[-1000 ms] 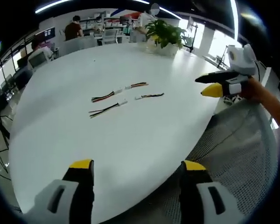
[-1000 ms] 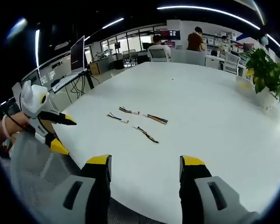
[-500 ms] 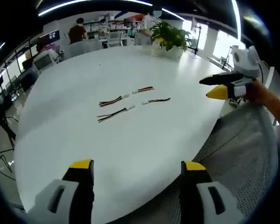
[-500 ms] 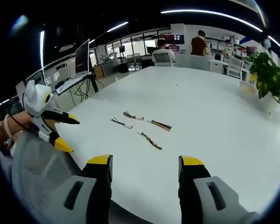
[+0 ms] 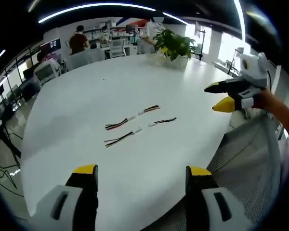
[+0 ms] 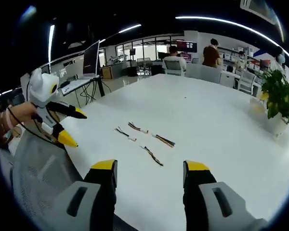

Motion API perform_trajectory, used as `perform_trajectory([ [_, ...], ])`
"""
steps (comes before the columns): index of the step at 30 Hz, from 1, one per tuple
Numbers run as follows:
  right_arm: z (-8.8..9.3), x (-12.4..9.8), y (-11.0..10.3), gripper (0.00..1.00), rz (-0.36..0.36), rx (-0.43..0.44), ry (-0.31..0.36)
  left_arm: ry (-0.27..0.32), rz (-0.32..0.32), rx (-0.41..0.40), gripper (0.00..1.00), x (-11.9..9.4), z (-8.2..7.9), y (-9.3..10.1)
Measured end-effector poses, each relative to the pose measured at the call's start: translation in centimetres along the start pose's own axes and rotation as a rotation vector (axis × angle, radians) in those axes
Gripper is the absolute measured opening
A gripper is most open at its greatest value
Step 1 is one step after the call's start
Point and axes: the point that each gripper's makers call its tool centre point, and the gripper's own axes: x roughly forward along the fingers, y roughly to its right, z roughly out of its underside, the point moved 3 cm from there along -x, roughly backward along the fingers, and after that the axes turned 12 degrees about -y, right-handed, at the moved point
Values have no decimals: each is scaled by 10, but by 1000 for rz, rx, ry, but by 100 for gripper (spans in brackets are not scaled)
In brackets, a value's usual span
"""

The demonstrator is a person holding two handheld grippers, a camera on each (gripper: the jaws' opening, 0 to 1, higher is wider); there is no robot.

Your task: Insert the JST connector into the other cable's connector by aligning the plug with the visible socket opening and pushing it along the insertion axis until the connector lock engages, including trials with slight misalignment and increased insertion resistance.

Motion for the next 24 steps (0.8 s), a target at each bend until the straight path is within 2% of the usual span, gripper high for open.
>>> perform_trajectory([
  [2, -8, -3, 4, 53, 10, -13, 16, 19, -26, 39, 69, -2, -11, -5],
  [5, -17, -4, 9, 53, 15, -20, 27, 30, -33, 52, 70, -5, -21, -9],
  [7, -25, -5, 14, 53, 28, -40, 39, 52, -58, 91, 70, -6, -31, -14],
  [8, -27, -4, 15, 53, 31, -48, 40, 43, -70, 116, 69, -4, -33, -16],
  [11, -38, -4, 22, 54, 47, -60, 52, 25, -62, 128, 69, 0, -34, -16],
  [20, -64, -5, 34, 52, 68, -140, 75, 66, -40, 154, 69, -1, -55, -21],
  [24, -69, 3, 38, 52, 73, -176, 72, 85, -48, 177, 69, -1, -67, -27],
])
